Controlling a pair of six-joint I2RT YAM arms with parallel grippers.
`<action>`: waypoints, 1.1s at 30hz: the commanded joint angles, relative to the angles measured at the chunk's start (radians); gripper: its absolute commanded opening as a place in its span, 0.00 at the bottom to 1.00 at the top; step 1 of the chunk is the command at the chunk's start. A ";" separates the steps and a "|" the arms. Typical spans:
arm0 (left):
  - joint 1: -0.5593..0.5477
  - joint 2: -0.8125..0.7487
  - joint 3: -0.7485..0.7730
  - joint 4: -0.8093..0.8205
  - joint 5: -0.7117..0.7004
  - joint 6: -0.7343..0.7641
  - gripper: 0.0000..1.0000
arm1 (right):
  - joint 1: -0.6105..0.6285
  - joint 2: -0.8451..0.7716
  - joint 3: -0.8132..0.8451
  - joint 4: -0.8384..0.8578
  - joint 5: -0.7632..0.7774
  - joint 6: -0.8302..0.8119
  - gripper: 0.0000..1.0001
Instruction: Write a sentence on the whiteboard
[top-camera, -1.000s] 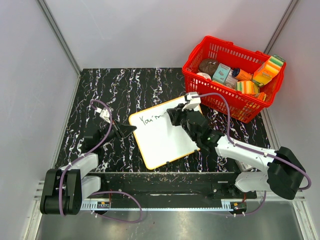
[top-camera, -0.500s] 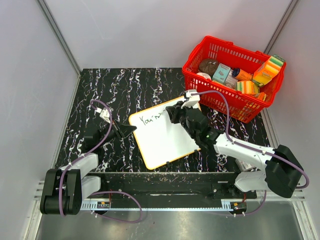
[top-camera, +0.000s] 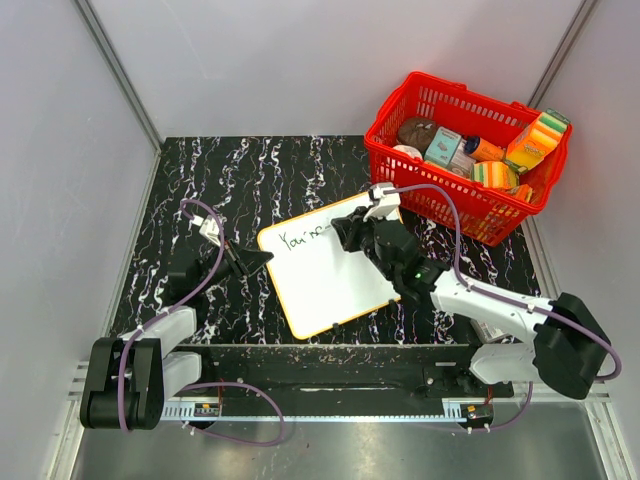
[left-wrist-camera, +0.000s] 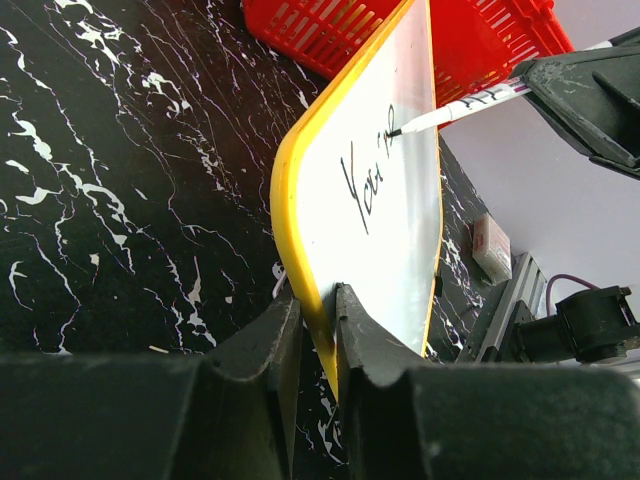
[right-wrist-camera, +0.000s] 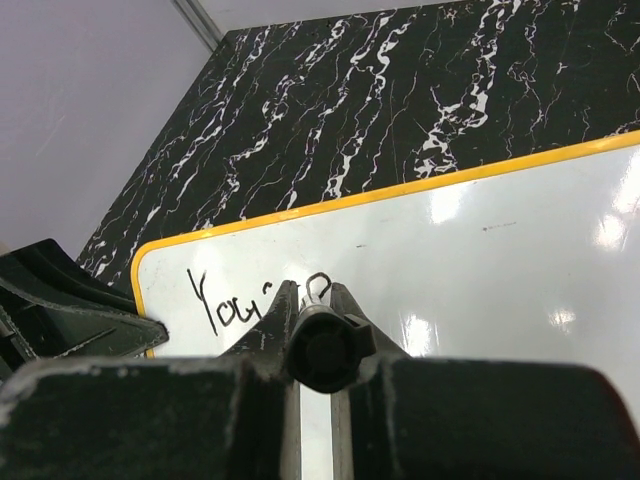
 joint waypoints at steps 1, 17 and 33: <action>-0.005 -0.007 -0.014 0.035 0.016 0.067 0.00 | -0.008 -0.029 -0.027 -0.037 -0.003 0.014 0.00; -0.005 -0.010 -0.016 0.034 0.014 0.067 0.00 | -0.009 -0.052 -0.047 -0.060 0.063 0.003 0.00; -0.005 -0.013 -0.016 0.031 0.013 0.069 0.00 | -0.011 -0.089 -0.015 -0.045 0.109 -0.019 0.00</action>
